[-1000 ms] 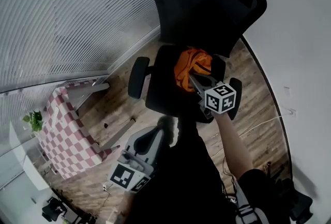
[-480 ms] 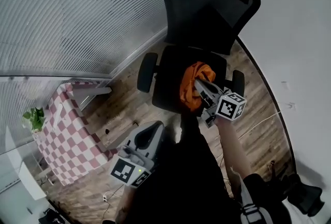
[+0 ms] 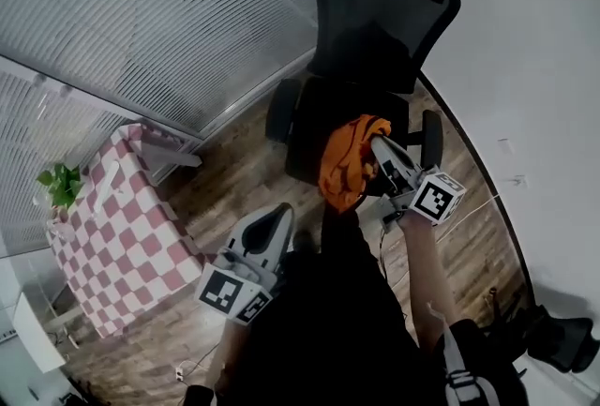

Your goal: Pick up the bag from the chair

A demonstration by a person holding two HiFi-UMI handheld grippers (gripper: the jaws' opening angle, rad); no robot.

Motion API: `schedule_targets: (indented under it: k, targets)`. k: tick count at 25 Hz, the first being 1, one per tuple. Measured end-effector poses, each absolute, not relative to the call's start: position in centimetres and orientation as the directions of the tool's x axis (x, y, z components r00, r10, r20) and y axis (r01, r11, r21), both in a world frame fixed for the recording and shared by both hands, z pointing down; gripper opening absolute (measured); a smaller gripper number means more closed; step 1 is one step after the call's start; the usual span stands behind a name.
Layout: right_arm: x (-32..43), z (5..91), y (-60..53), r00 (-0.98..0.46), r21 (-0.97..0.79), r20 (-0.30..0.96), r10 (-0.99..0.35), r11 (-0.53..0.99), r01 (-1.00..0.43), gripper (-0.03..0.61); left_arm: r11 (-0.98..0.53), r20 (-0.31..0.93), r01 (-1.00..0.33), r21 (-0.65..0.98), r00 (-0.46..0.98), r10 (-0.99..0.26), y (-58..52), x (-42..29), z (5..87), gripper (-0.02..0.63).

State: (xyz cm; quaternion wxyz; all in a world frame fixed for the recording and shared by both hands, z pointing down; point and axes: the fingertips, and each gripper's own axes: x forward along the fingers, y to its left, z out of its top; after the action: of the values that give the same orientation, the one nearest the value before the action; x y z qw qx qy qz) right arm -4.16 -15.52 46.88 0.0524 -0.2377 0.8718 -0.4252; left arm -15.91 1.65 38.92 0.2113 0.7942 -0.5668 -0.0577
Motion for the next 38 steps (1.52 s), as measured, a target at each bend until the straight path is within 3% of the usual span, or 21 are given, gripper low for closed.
schedule_targets:
  k: [12,17,27,38]
  targets:
    - [-2.3,36.8,-5.5,-0.850,-0.705,-0.040,-0.525,0.617,-0.348,0.029,-0.366,0.101,-0.833,0.414,0.442,-0.891,7.3,-16.6,38.7,0.034]
    - [-0.2,34.0,-2.0,-0.829,-0.623,-0.056,-0.557,0.668,-0.406,0.029,-0.402,0.089,-0.822,0.403,0.473,-0.876,8.1,-15.4,38.2,0.034]
    - [6.0,30.5,5.3,-0.781,-0.524,-0.089,-0.619,0.696,-0.492,0.029,-0.492,0.080,-0.788,0.369,0.555,-0.828,10.4,-8.4,36.0,0.034]
    - [13.7,27.9,12.6,-0.783,-0.468,-0.141,-0.606,0.738,-0.487,0.029,-0.517,0.067,-0.784,0.345,0.570,-0.819,16.1,0.7,33.5,0.034]
